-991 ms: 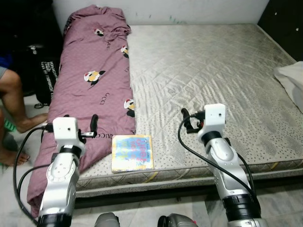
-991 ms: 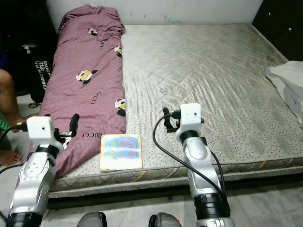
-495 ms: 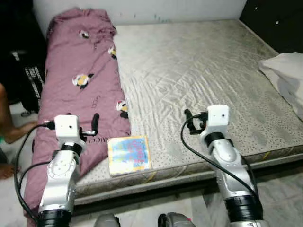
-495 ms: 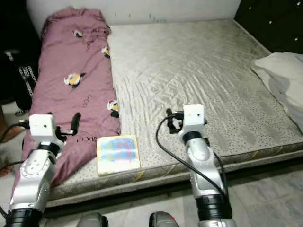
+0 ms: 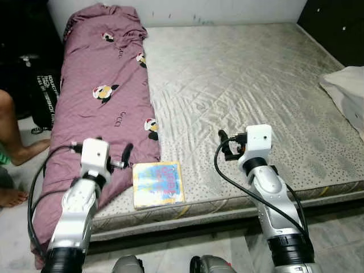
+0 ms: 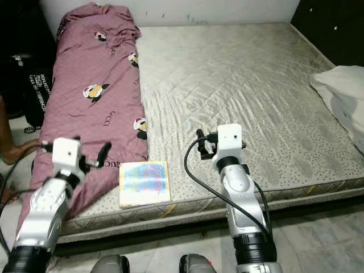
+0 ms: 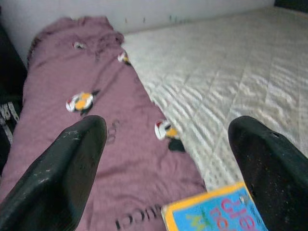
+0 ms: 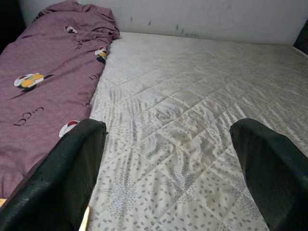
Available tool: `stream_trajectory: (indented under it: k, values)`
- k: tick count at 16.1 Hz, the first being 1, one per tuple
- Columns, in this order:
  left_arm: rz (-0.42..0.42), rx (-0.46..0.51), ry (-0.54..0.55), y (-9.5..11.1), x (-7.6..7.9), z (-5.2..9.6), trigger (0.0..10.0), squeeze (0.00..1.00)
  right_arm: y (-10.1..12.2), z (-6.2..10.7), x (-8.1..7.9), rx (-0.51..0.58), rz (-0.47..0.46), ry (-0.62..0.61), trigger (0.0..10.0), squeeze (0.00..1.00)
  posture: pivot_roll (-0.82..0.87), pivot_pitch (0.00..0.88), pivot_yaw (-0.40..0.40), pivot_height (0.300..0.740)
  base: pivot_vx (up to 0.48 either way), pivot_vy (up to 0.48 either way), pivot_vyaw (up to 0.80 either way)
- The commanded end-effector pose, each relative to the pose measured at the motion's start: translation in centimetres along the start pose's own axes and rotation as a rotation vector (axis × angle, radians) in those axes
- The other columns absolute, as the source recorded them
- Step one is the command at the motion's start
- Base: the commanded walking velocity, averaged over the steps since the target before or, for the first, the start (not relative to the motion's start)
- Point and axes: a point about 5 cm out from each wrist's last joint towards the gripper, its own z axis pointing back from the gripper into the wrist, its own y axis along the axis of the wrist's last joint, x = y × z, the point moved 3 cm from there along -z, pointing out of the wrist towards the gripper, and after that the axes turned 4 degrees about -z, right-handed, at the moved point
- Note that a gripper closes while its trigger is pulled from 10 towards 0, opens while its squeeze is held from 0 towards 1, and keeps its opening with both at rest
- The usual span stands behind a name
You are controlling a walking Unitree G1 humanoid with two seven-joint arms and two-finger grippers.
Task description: Clean up the room
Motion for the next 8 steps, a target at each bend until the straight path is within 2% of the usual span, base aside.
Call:
stream_trajectory:
  k: [1,2,3,5,8]
  values:
    - [0.01,0.015,0.043,0.4,-0.7,-0.3,10.0,0.0,0.2,-0.2,0.0,0.006,-0.002,-0.004,10.0,0.0,0.01,0.105,-0.018,0.74,0.0,0.0,0.0]
    - [0.016,0.021,0.056,0.6,-0.8,-0.2,10.0,0.0,0.3,-0.2,0.0,0.012,-0.005,-0.009,10.0,0.0,0.01,0.105,-0.018,0.74,0.0,0.0,0.0]
    - [0.015,0.019,0.043,0.3,0.2,0.5,10.0,0.0,0.6,-0.1,0.3,0.024,-0.017,-0.024,10.0,0.0,0.01,0.113,-0.015,0.74,0.0,0.0,0.0]
    - [0.023,0.017,0.026,0.0,0.7,1.2,10.0,0.0,0.4,0.2,0.4,0.019,-0.019,-0.029,10.0,0.0,0.01,0.122,-0.016,0.74,0.0,0.0,0.0]
    - [0.04,0.011,0.05,-0.4,0.6,1.8,10.0,0.0,0.3,0.2,0.4,0.016,-0.027,-0.03,10.0,0.0,0.01,0.129,-0.017,0.726,0.0,0.0,0.0]
